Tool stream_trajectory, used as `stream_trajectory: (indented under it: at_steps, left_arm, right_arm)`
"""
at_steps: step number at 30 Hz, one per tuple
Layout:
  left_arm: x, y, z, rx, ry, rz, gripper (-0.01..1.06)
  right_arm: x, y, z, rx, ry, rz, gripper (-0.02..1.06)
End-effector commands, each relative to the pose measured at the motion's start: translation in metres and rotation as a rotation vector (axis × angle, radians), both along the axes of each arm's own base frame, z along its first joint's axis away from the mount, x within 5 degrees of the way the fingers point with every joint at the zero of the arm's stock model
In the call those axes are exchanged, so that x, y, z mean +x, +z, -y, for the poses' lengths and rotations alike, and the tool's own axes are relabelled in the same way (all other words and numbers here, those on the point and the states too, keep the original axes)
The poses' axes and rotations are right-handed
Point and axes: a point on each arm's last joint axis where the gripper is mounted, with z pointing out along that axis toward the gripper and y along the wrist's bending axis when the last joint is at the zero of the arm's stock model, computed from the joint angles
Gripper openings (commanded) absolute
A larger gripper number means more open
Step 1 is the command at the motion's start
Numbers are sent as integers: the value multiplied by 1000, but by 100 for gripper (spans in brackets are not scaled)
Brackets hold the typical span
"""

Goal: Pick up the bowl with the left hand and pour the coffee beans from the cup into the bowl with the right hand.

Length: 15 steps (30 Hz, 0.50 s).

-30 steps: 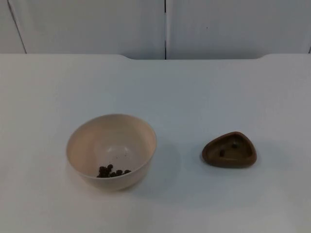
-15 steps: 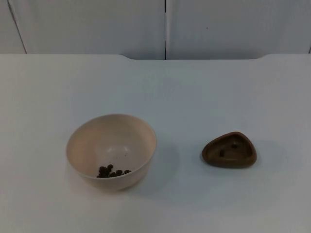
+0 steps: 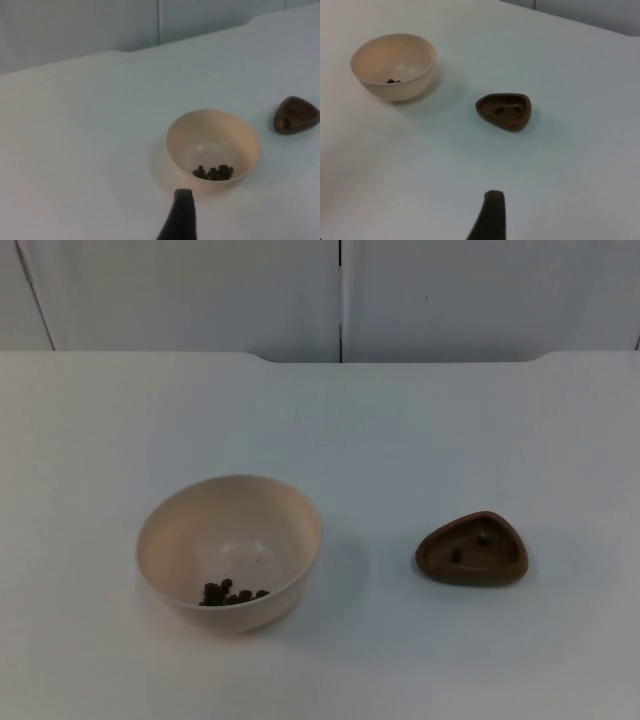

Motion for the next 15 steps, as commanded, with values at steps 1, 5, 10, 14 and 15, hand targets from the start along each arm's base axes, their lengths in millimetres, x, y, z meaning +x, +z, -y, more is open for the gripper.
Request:
stream_trajectory:
  at_steps: [1,5,10,14,15]
  left_arm:
    - [-6,-4,-4,8,16,40,72]
    - [-5,-22,-5,8,35,-13,72]
    - [-4,-28,-5,18,50,-57,72]
    - [-3,-31,-6,20,58,-70,72]
    - [-3,-31,-6,20,58,-70,72]
  right_arm:
    - [0,0,1,-8,3,11,72]
    - [0,0,1,-8,3,11,72]
    - [0,0,1,-4,1,9,72]
    - [0,0,1,-4,1,9,72]
    - [0,0,1,-4,1,9,72]
